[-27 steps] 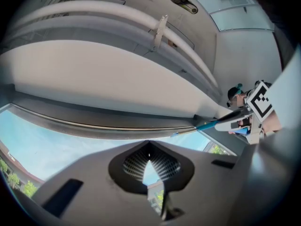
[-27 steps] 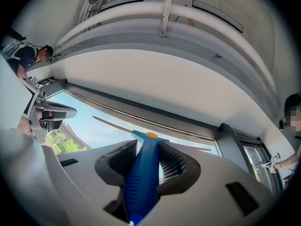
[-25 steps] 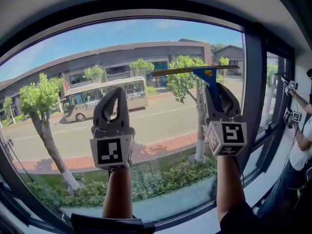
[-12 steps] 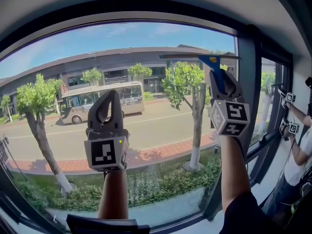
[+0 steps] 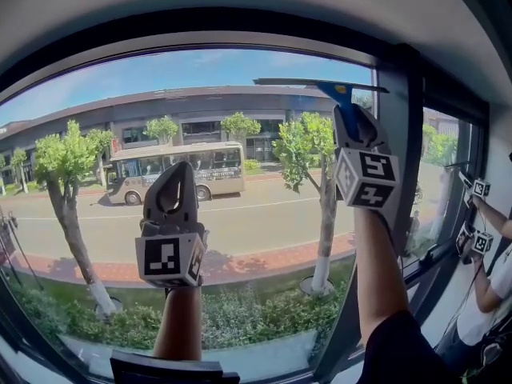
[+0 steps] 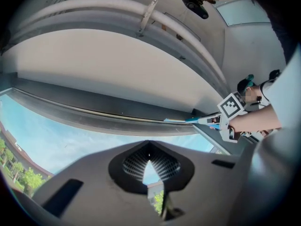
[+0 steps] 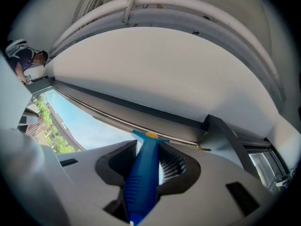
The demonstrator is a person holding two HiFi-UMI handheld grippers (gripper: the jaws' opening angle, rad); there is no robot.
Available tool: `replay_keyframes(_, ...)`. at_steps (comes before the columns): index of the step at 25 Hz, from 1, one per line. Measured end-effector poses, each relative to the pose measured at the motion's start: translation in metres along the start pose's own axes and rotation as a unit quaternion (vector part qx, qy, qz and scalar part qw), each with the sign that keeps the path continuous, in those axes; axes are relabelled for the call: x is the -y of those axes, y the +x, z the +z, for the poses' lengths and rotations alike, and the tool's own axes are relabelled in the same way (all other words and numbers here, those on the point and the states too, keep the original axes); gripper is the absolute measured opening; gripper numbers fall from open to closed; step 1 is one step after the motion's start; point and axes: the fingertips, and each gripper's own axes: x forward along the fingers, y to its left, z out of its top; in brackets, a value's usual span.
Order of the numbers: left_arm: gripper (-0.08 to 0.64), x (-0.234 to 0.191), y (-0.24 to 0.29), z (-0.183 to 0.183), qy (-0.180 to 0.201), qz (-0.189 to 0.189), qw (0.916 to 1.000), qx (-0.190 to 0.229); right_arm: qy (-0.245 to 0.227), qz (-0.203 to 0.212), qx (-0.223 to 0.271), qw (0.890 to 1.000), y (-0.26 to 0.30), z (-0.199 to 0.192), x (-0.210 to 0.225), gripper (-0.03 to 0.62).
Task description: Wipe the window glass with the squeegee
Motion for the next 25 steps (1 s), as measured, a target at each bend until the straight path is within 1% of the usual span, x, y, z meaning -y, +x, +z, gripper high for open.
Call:
replay_keyframes(7,0.003,0.018,0.02,0.006,0.027,0.005,0.9996,-0.01,0.01,0.011,-0.001,1.0,0.045,-0.001,0.021,0.143)
replay_keyframes(14,0.003,0.01,0.017,0.008,0.043,0.02,0.9987,-0.018,-0.001,0.008,-0.007,1.0,0.069,0.008,0.017,0.143)
replay_keyframes(19,0.003,0.003,0.01,0.006,0.043,0.03,0.9983,-0.026,0.003,0.003,-0.013,1.0,0.08,0.008,0.013,0.143)
replay_keyframes(25,0.003,0.004,0.008,0.005,0.047,0.037,0.9978,-0.029,0.0,-0.004,-0.015,1.0,0.082,0.005,0.02,0.143)
